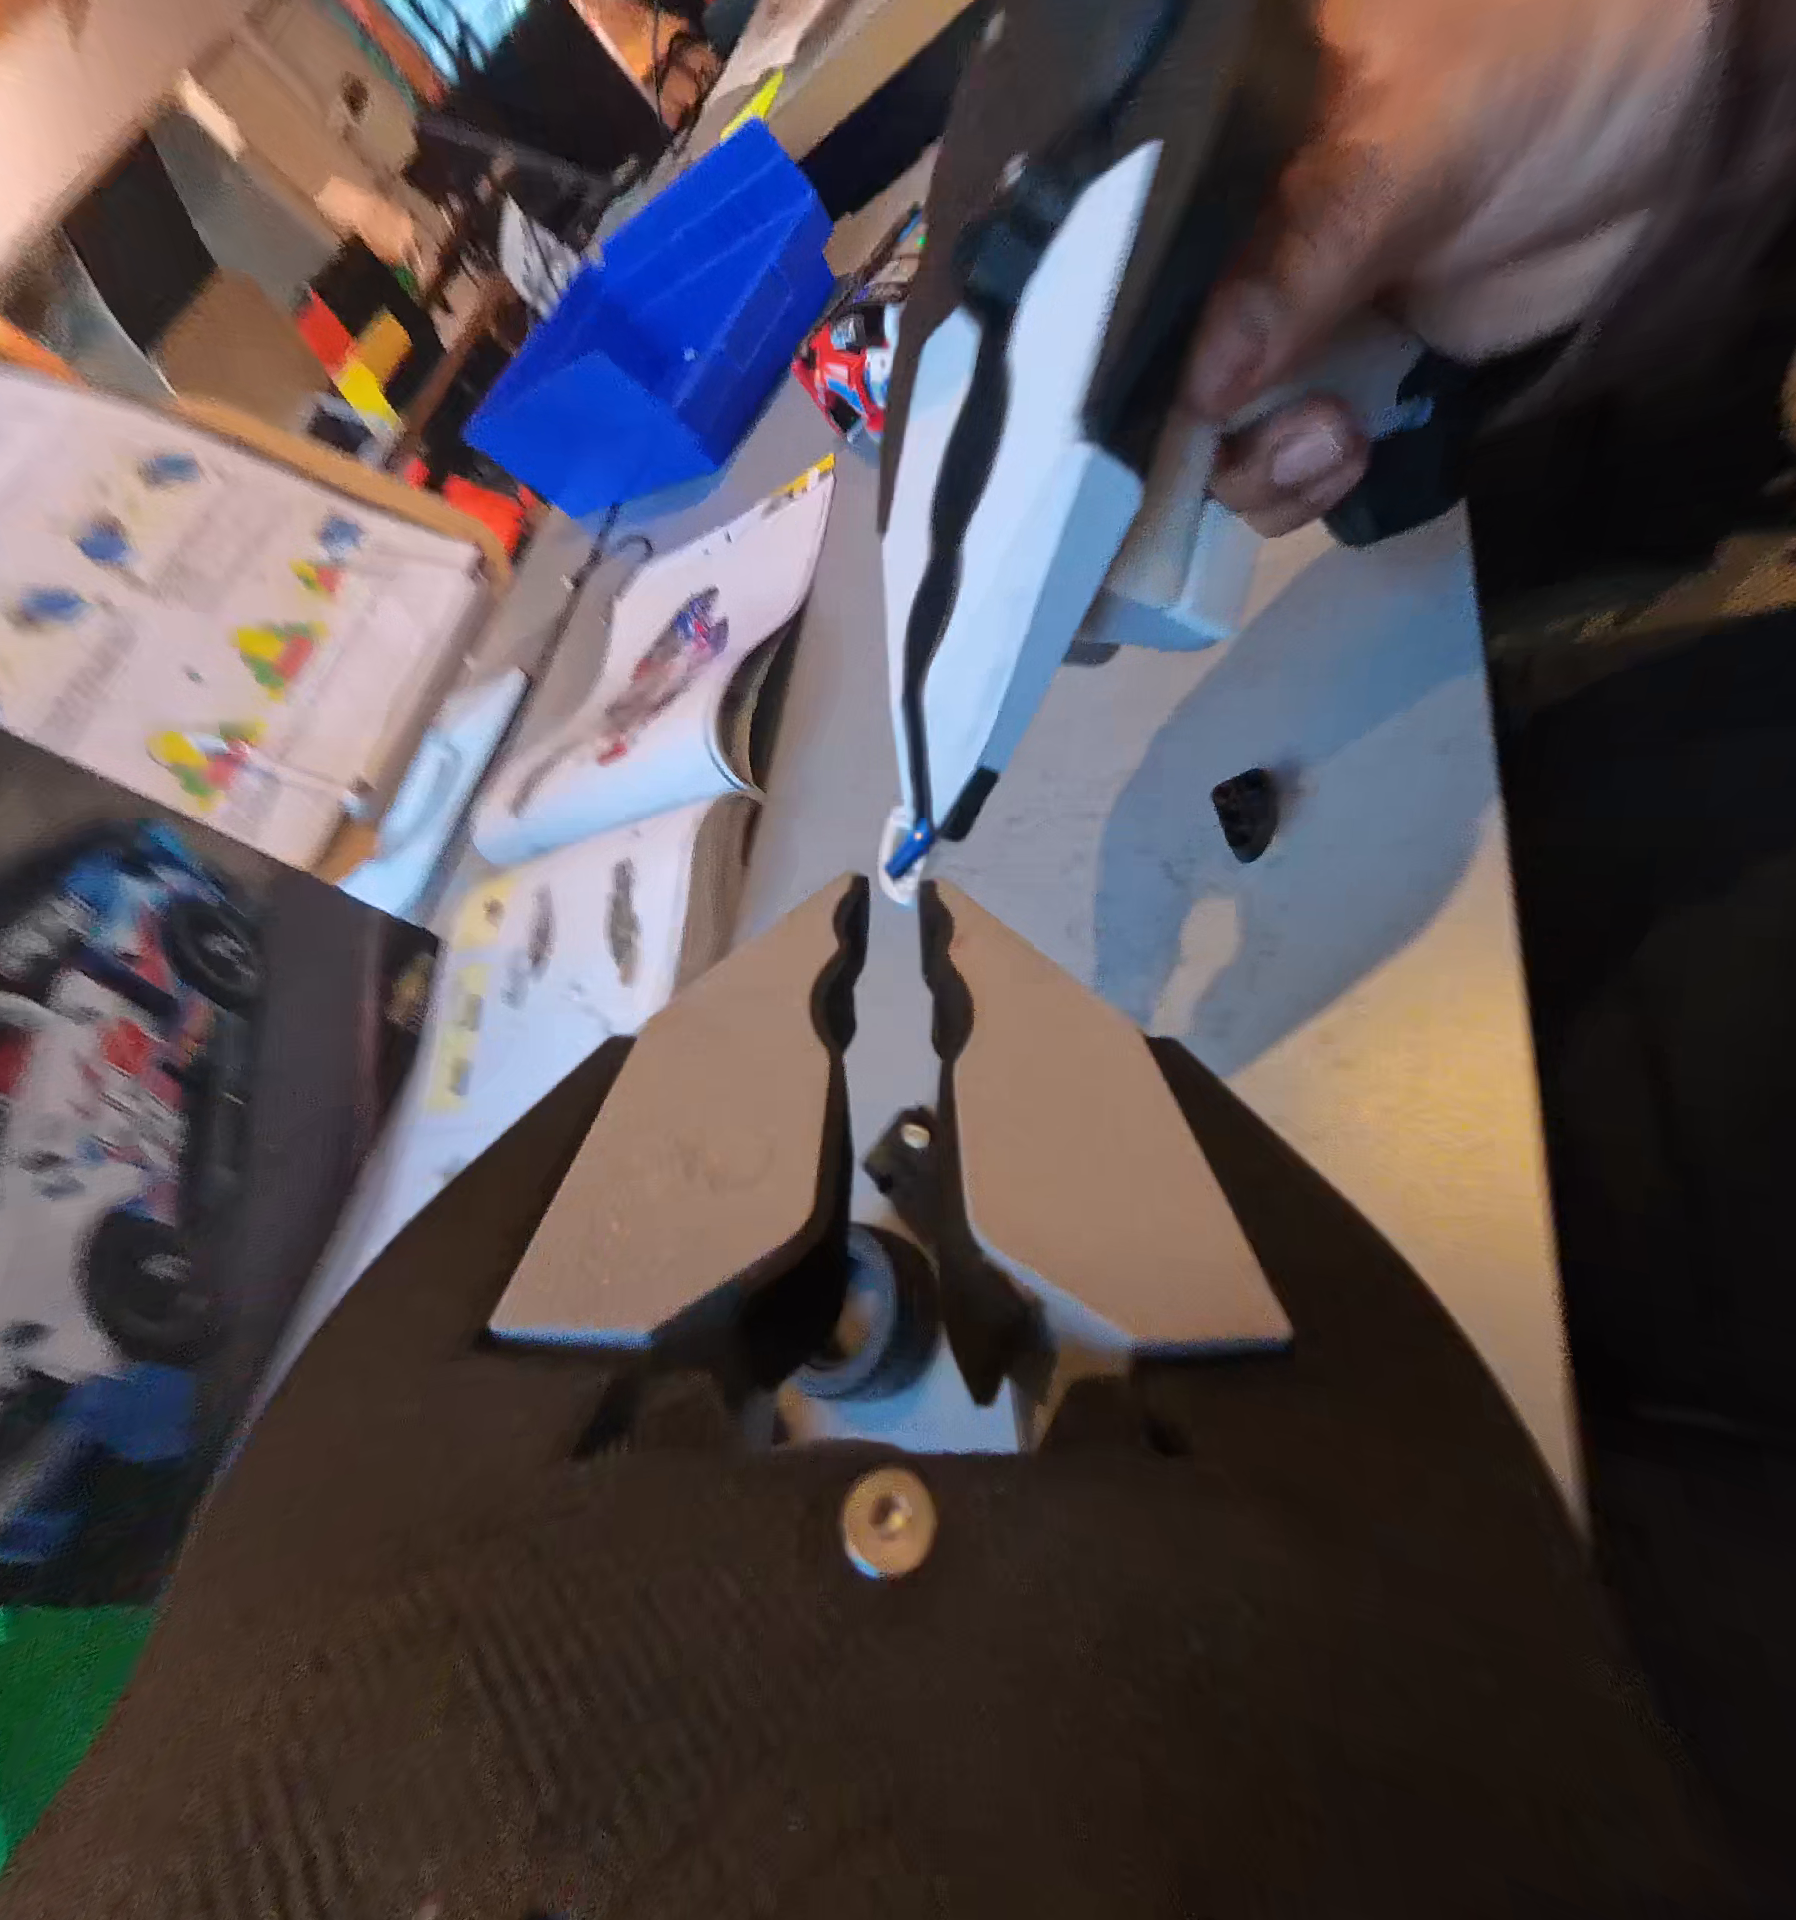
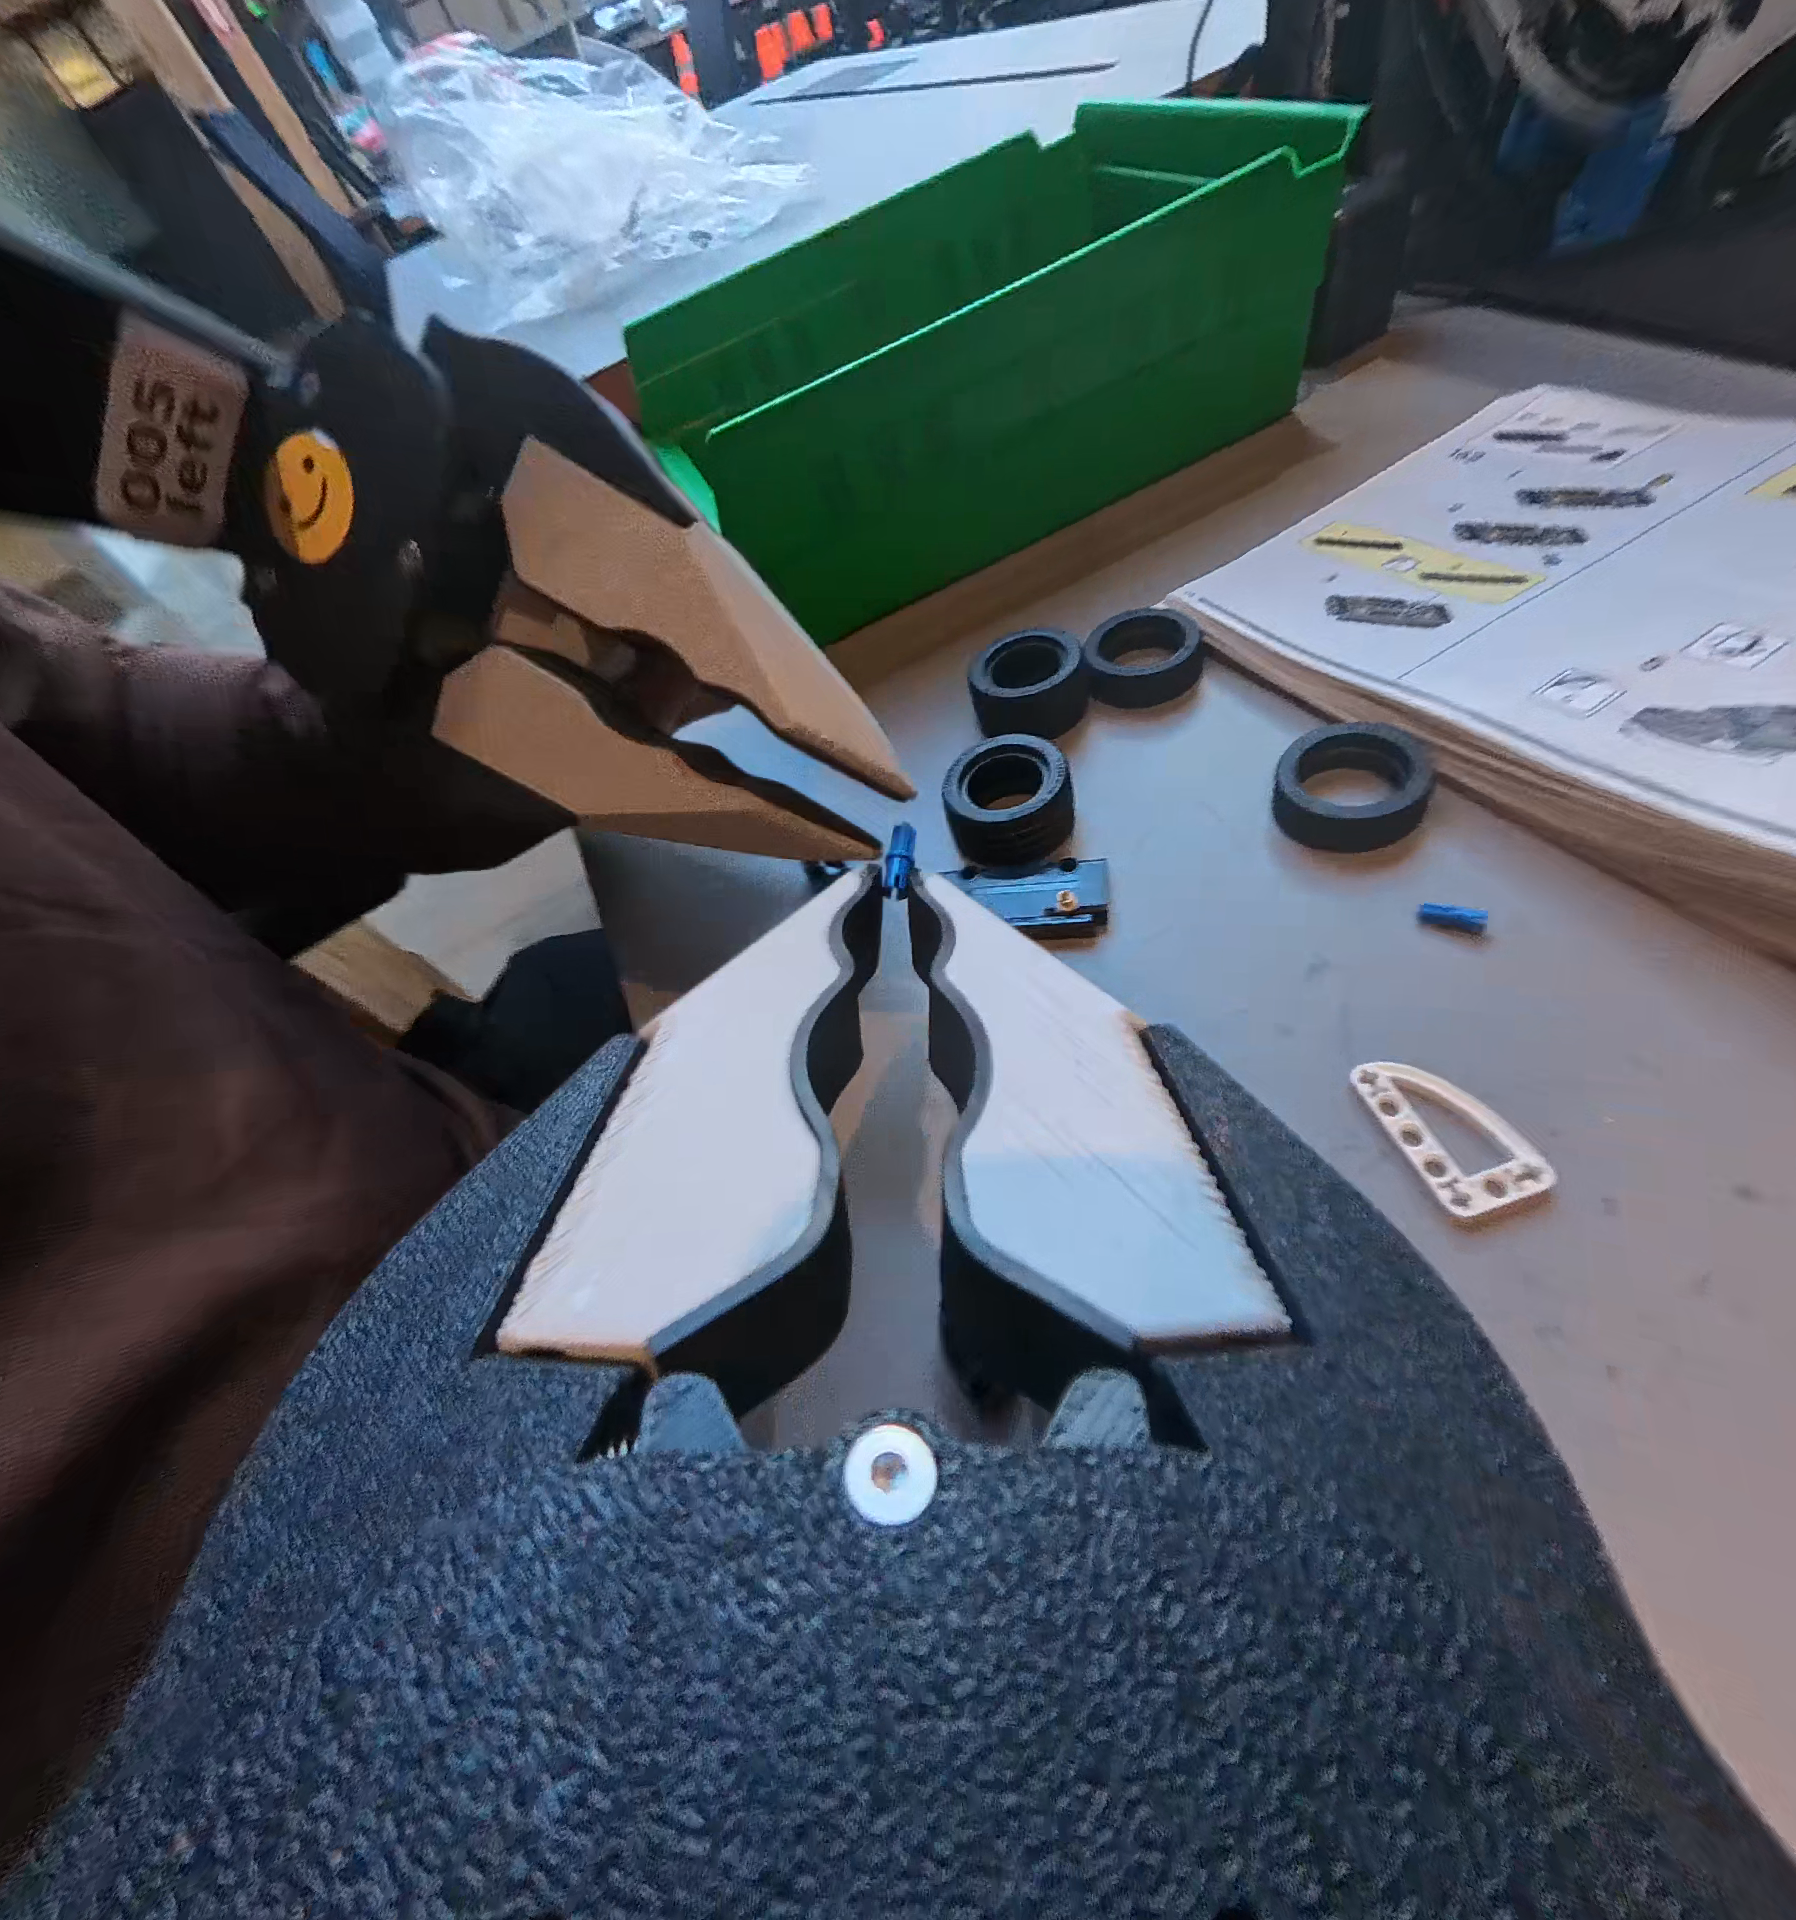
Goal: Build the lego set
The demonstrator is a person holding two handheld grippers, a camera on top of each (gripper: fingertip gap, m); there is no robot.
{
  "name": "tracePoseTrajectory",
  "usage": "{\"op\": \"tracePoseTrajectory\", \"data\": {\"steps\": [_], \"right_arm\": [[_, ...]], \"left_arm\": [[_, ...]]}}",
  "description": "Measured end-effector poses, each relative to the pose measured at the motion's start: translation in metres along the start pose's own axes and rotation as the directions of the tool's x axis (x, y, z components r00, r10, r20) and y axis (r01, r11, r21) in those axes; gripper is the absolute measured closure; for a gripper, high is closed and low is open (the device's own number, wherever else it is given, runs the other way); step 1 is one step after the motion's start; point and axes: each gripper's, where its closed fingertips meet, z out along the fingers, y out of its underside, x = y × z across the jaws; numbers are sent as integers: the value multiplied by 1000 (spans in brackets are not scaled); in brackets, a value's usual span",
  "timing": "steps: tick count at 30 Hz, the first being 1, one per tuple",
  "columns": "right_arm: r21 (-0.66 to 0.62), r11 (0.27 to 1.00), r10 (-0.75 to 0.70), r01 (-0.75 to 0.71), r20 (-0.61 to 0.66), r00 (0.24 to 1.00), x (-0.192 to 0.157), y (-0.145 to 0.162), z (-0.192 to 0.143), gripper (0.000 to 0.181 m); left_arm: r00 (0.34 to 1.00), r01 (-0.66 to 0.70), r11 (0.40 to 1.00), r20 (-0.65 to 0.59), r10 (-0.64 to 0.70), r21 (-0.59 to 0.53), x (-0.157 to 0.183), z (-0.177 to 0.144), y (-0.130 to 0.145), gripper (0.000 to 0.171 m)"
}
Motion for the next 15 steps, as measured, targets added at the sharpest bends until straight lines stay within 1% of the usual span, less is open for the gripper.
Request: {"op": "tracePoseTrajectory", "data": {"steps": [2,3,5,7,9,11,13,15], "right_arm": [[15,997,-77,77,-48,996,1,-4,-2,177],[16,992,-124,126,-81,989,2,-5,-3,177],[19,972,-230,234,-135,964,0,-9,-5,177],[4,936,-345,353,-195,918,-3,-13,-6,177],[-18,883,-457,469,-256,852,-8,-16,-6,177],[-42,839,-528,542,-301,794,-11,-19,-6,177],[-53,814,-561,579,-335,757,-11,-20,-7,177],[-66,797,-580,601,-363,729,-10,-21,-9,177]], "left_arm": [[980,192,981,-53,-194,-31,1,1,10,164],[948,300,953,-100,-303,-37,4,0,12,164],[837,510,859,-210,-505,-34,8,-3,10,168],[709,663,748,-286,-644,-40,5,-6,5,171],[603,752,655,-323,-730,-75,2,-6,4,171],[491,814,568,-381,-783,-119,3,-6,1,158],[378,865,486,-471,-797,-126,4,-9,-10,157],[289,904,411,-534,-794,-122,2,-12,-18,157]]}}
